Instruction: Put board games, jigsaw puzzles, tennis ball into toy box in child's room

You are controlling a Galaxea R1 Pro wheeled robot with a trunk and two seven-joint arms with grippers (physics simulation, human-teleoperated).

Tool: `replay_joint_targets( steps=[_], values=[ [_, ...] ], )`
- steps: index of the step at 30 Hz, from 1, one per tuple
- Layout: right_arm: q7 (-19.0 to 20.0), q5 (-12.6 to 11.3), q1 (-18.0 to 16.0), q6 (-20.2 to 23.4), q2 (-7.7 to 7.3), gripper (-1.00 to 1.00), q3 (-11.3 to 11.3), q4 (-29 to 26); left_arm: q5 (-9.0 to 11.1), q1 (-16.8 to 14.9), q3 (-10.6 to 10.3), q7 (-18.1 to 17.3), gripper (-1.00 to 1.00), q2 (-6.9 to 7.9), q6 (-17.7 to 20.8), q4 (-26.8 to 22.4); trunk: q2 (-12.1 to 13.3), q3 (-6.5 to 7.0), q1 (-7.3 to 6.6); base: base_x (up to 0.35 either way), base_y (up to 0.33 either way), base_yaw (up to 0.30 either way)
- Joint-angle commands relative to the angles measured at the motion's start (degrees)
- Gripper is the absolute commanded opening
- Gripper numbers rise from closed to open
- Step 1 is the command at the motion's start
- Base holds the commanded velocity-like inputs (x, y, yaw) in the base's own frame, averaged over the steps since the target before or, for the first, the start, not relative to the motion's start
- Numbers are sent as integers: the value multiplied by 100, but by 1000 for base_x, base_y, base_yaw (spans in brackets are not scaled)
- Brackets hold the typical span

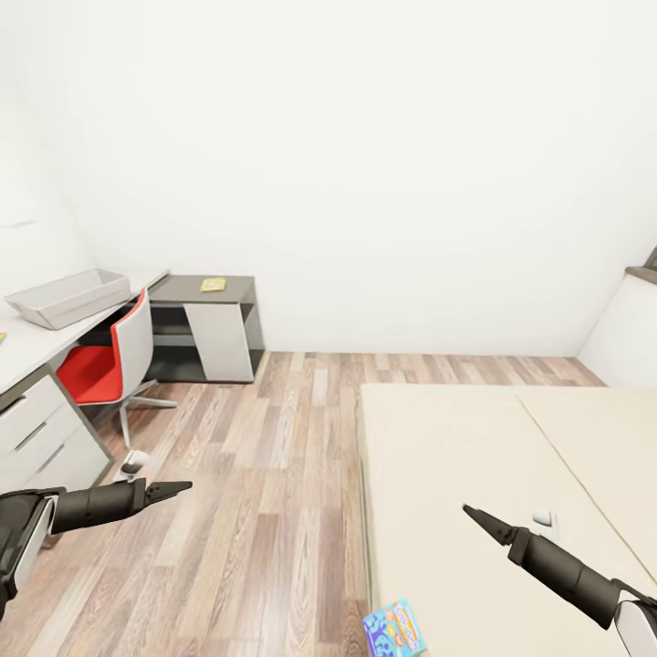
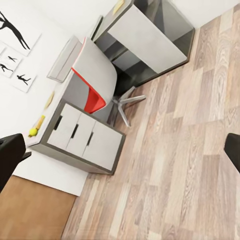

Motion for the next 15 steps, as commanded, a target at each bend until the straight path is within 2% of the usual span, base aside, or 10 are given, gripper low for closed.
replay_joint_targets(
  steps=[1, 15],
  values=[
    [3, -29, -4, 44, -1, 100, -2, -3, 3, -5, 2, -18, 100, 0, 59, 0, -11, -2, 4, 0, 0, 70],
    [-3, -42, -4, 75, -2, 100, -1, -4, 2, -5, 2, -13, 100, -8, 59, 0, -11, 45, 4, 0, 0, 16]
  ],
)
